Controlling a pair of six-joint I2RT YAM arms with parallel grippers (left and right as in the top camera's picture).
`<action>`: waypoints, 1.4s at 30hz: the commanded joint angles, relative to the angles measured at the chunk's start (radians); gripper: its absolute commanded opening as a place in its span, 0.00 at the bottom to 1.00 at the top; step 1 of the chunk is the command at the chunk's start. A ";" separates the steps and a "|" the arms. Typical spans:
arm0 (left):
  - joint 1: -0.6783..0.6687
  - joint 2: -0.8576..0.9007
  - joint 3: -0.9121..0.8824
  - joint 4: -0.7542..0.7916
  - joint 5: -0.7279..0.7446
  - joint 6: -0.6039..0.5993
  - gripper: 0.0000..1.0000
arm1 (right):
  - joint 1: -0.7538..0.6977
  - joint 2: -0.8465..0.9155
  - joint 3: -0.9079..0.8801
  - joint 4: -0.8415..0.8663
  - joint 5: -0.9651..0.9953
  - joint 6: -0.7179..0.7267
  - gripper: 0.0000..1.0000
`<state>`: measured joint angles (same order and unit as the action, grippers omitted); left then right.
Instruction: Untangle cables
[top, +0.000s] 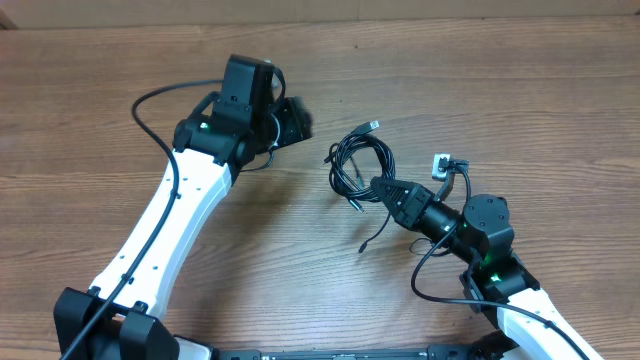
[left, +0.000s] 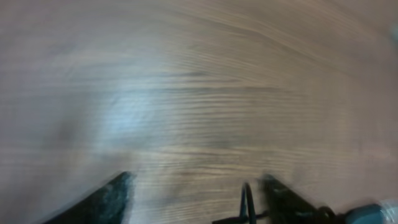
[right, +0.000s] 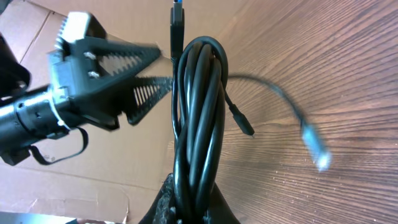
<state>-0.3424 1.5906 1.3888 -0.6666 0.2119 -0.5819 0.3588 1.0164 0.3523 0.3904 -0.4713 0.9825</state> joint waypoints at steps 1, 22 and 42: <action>-0.005 -0.022 0.026 0.050 0.230 0.344 0.97 | 0.001 -0.004 0.001 -0.002 0.000 -0.006 0.04; -0.132 0.106 0.026 0.167 0.203 0.531 0.97 | 0.001 -0.004 0.001 -0.007 -0.005 -0.006 0.04; -0.135 0.137 0.026 0.068 -0.122 0.371 0.50 | 0.000 -0.004 0.001 0.071 -0.071 -0.015 0.04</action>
<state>-0.4763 1.7096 1.3941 -0.5701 0.1661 -0.2096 0.3588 1.0168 0.3508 0.4332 -0.5423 0.9825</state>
